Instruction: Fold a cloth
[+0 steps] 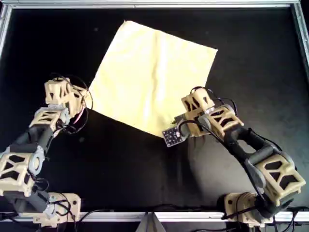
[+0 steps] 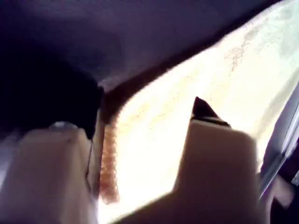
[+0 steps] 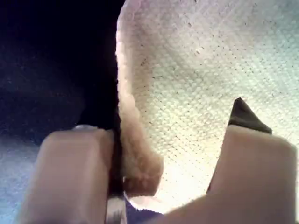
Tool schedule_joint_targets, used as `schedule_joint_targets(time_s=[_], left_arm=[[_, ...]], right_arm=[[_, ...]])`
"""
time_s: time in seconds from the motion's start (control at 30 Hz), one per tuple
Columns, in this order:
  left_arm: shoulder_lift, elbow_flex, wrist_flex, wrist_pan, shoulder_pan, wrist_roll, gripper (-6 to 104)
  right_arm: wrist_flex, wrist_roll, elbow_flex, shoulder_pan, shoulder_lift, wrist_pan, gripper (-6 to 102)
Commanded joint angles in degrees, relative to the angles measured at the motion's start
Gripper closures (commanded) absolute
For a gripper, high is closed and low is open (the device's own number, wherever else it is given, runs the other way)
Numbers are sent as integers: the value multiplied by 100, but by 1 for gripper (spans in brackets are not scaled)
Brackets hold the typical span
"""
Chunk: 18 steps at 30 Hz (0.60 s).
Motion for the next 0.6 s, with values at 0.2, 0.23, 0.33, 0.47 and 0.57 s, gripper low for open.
schedule_joint_targets(time_s=[0.2,0.23,0.33,0.47,0.57], left_arm=[[97,26,-35,35,-387,35,32],[105,26,-35,35,-378,79,32],[114,70,-35,26,-369,325,32],[202,527,-35,18,-360,677,32],[694,1046,-35,18,-246,932,32]], right_arm=[[-281,-26,-220,-35,-9,44,7],[-281,-26,-220,-35,-9,44,7],[-281,-26,-220,-35,-9,44,7],[-281,-26,-220,-62,-9,44,7],[-281,-26,-220,-62,-18,44,7]])
